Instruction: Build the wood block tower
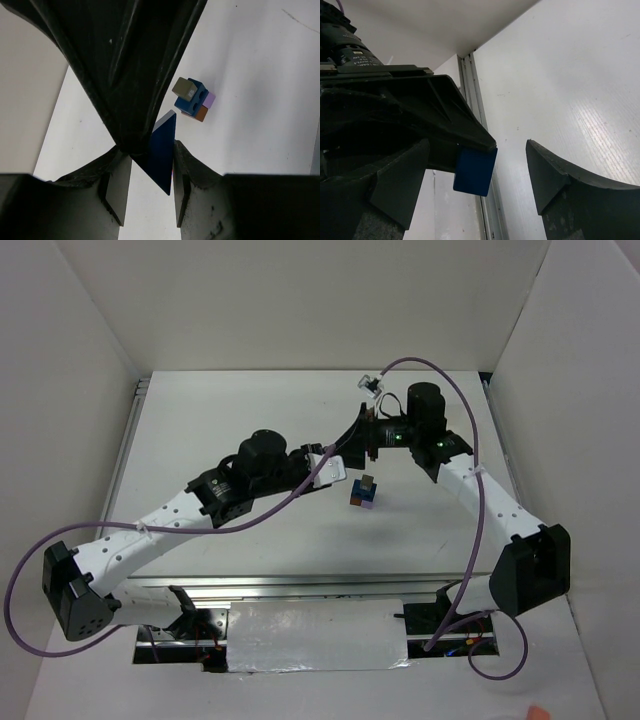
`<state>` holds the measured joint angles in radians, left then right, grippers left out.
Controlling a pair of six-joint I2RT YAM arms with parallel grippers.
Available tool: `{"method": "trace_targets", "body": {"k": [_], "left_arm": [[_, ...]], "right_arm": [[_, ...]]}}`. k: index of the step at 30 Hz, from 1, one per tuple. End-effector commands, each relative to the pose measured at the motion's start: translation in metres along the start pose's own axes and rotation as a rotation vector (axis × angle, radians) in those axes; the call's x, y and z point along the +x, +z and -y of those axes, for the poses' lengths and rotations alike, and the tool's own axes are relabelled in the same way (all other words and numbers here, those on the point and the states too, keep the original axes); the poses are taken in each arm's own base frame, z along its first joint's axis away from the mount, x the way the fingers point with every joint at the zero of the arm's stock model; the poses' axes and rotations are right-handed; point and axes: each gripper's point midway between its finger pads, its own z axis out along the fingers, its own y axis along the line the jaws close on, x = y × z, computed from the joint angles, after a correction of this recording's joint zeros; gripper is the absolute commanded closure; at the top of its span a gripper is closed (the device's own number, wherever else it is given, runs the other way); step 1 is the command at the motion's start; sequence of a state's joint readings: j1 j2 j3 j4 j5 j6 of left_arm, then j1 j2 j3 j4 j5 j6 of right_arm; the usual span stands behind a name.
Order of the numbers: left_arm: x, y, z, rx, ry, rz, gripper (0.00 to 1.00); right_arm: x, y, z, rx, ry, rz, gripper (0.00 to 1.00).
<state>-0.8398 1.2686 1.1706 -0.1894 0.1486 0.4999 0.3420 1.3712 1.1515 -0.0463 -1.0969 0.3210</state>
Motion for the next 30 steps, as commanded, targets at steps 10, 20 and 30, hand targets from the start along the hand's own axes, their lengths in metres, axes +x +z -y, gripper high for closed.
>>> {"method": "trace_targets", "body": {"k": [10,20,30], "left_arm": [[-0.028,0.001,-0.020,-0.101,0.057,0.056,0.65],[-0.038,-0.003,-0.023,-0.125,0.065,0.087,0.65],[-0.039,0.003,-0.027,-0.163,0.062,0.090,0.64]], "right_arm": [[-0.005,0.008,-0.011,-0.015,-0.049,-0.014,0.20],[0.003,0.010,-0.009,-0.007,-0.040,-0.025,0.27],[0.003,0.009,-0.020,-0.051,-0.027,-0.043,0.37]]}}
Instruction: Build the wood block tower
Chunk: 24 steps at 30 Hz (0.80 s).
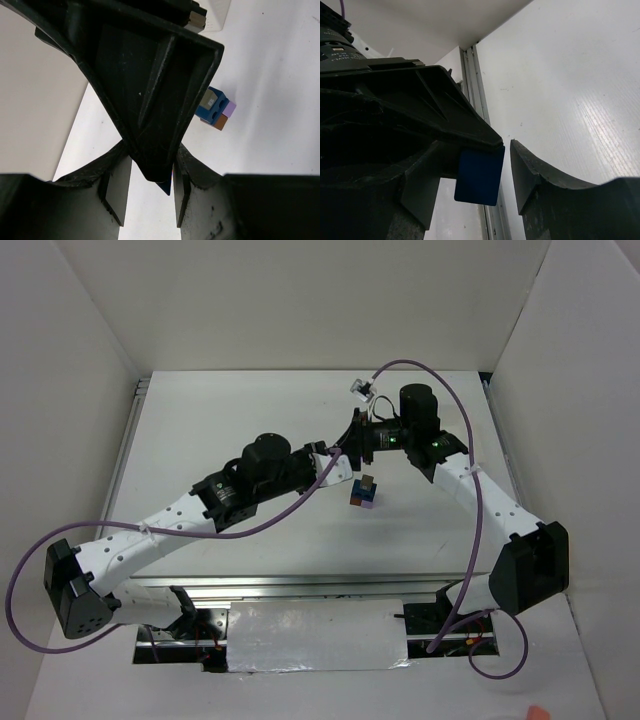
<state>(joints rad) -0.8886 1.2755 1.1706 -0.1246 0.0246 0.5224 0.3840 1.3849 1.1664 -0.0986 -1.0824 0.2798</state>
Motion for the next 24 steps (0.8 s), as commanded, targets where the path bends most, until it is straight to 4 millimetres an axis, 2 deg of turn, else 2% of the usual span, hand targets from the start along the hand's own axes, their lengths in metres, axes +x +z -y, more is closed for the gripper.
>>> {"method": "trace_targets", "body": {"k": [1,4,10,13,14,15,16,17,22,24], "left_arm": [[-0.028,0.001,-0.018,-0.070,0.013,0.087,0.64],[-0.027,0.000,-0.022,-0.097,0.014,0.078,0.65],[-0.029,0.003,-0.017,-0.081,0.023,0.075,0.64],[-0.027,0.003,-0.016,-0.080,0.016,0.071,0.51],[-0.027,0.003,-0.015,-0.078,0.013,0.070,0.37],[-0.027,0.002,-0.014,-0.074,0.009,0.071,0.29],[-0.026,0.001,-0.012,-0.070,0.005,0.070,0.18],[-0.026,0.000,-0.010,-0.063,-0.004,0.073,0.01],[-0.020,-0.004,-0.006,-0.068,-0.079,0.081,0.01],[-0.016,-0.010,-0.011,-0.091,-0.117,0.079,0.01]], "right_arm": [[-0.006,-0.001,-0.015,-0.039,-0.025,-0.004,0.38],[-0.005,-0.002,-0.018,-0.043,-0.031,-0.004,0.43],[-0.007,-0.002,-0.021,-0.067,-0.037,-0.006,0.58],[-0.008,-0.003,-0.021,-0.074,-0.070,0.002,0.64],[-0.009,-0.003,-0.021,-0.070,-0.080,0.004,0.80],[-0.010,-0.003,-0.016,-0.040,-0.085,0.015,1.00],[-0.011,-0.005,-0.017,-0.035,-0.118,0.024,1.00],[-0.011,-0.006,-0.016,-0.031,-0.130,0.024,1.00],[-0.021,-0.017,-0.009,0.008,-0.218,0.055,1.00],[-0.024,-0.023,-0.002,0.033,-0.240,0.075,1.00]]}}
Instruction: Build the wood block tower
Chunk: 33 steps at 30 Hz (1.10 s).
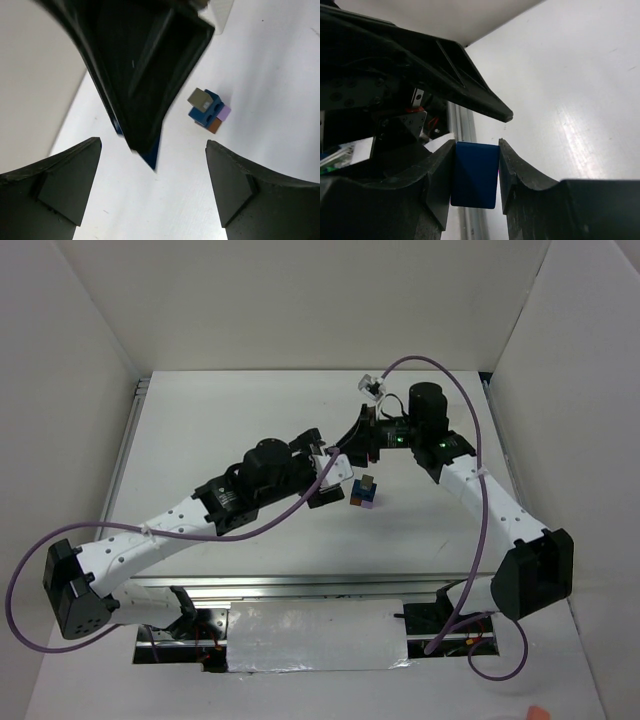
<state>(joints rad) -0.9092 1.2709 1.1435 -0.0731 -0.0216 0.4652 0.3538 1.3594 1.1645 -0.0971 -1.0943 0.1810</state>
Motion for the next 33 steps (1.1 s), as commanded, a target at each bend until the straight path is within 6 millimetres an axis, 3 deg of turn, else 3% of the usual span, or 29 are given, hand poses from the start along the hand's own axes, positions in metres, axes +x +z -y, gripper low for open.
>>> {"method": "trace_targets", "body": {"k": [1,5,6,7,8,10,11,16,20,25,29,30,31,33], "left_arm": [[-0.012,-0.013,-0.013,-0.055,-0.114,0.070,0.01],[0.015,-0.026,-0.019,-0.100,-0.240,0.033,0.01],[0.011,-0.027,-0.024,-0.122,-0.287,0.068,0.01],[0.015,-0.029,-0.024,-0.131,-0.312,0.074,0.01],[0.026,-0.034,-0.027,-0.152,-0.338,0.066,0.01],[0.027,-0.042,-0.034,-0.194,-0.419,0.102,0.01],[0.041,-0.044,-0.033,-0.205,-0.446,0.081,0.01],[0.052,-0.053,-0.033,-0.237,-0.551,0.141,0.01],[0.046,-0.047,-0.028,-0.179,-0.574,0.158,0.01],[0.010,-0.030,-0.001,0.088,-0.495,0.268,0.01],[-0.008,-0.018,0.027,0.320,-0.401,0.312,0.01],[-0.003,-0.010,0.033,0.359,-0.398,0.293,0.01],[-0.012,-0.008,0.032,0.377,-0.385,0.309,0.01],[-0.012,0.001,0.033,0.398,-0.366,0.296,0.01]], "right_arm": [[-0.018,-0.021,0.002,0.026,-0.180,0.067,1.00],[-0.015,-0.044,0.028,0.115,-0.372,0.126,1.00],[-0.021,-0.048,0.033,0.144,-0.442,0.154,1.00],[-0.008,-0.054,0.044,0.166,-0.450,0.149,1.00],[-0.007,-0.056,0.047,0.176,-0.458,0.158,0.99],[0.001,-0.062,0.048,0.136,-0.483,0.163,0.96],[0.006,-0.062,0.053,0.130,-0.492,0.155,0.95],[0.019,-0.072,0.077,0.222,-0.570,0.208,0.93],[0.025,-0.064,0.057,0.152,-0.610,0.219,0.93],[0.024,-0.058,0.019,0.059,-0.665,0.283,0.93],[0.020,-0.053,0.005,0.034,-0.678,0.301,0.92],[0.021,-0.051,0.001,0.018,-0.681,0.298,0.92],[0.021,-0.050,-0.003,0.008,-0.664,0.302,0.92],[0.021,-0.048,-0.013,-0.025,-0.671,0.306,0.92]]}}
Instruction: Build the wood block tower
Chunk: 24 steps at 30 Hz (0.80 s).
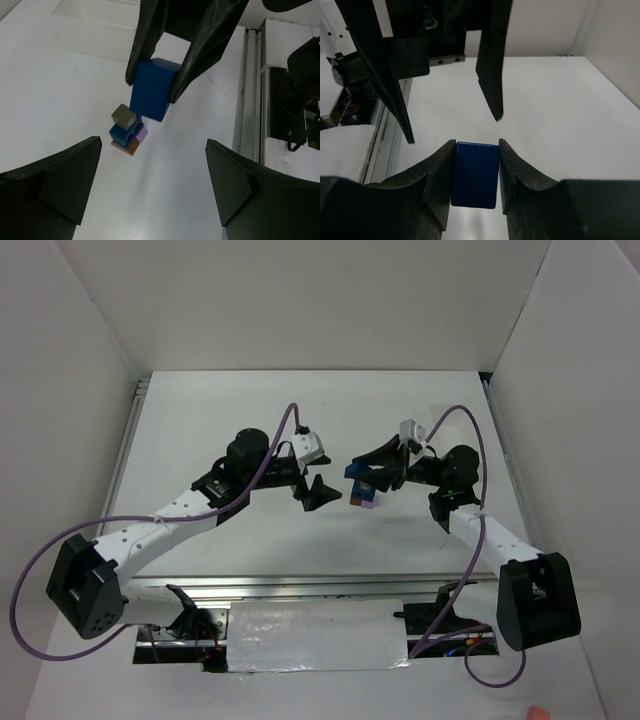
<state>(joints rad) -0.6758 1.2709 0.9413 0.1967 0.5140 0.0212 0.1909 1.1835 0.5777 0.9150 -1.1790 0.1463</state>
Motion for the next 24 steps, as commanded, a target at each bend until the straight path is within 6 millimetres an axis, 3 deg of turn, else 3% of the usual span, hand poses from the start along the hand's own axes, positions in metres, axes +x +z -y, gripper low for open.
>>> {"method": "trace_targets", "body": {"k": [1,7,15,21,22,24], "left_arm": [[-0.032,0.011,0.021,0.166,0.110,0.072,0.01],[-0.040,0.022,0.029,0.170,0.203,0.081,0.01],[-0.042,0.029,0.031,0.200,0.223,0.063,0.28],[-0.045,0.028,0.030,0.194,0.228,0.068,0.55],[-0.044,0.028,0.030,0.192,0.228,0.065,0.68],[-0.046,0.027,0.029,0.182,0.228,0.066,0.79]], "right_arm": [[-0.029,0.005,-0.017,-0.058,-0.087,0.065,0.92],[-0.037,0.010,-0.023,-0.079,-0.065,0.080,0.92],[-0.048,0.014,-0.034,-0.115,-0.059,0.112,0.92],[-0.047,0.016,-0.038,-0.140,-0.074,0.095,0.91],[-0.046,0.015,-0.037,-0.137,-0.069,0.091,0.90],[-0.047,0.016,-0.037,-0.136,-0.083,0.091,0.90]]}}
